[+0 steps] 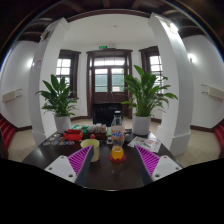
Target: Pour water
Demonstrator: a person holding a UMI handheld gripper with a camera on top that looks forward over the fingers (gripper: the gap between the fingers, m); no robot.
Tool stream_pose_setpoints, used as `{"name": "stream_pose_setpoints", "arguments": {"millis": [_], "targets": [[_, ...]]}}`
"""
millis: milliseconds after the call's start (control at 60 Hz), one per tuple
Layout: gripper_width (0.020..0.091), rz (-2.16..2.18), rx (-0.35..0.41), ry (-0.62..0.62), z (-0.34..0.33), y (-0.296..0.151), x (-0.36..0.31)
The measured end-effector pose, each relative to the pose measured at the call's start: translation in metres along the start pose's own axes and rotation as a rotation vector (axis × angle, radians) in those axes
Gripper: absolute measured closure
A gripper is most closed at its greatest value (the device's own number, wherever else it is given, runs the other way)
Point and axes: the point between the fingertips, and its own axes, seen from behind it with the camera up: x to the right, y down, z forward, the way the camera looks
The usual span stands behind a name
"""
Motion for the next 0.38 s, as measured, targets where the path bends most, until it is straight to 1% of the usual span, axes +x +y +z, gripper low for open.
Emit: {"name": "stream_pose_setpoints", "arguments": {"millis": [150, 383], "targets": [[0.0289, 0.007, 0.036, -0.008, -0.009, -0.019, -0.004], [0.0288, 0.006, 0.054, 0.000, -0.013, -0.024, -0.004]]}}
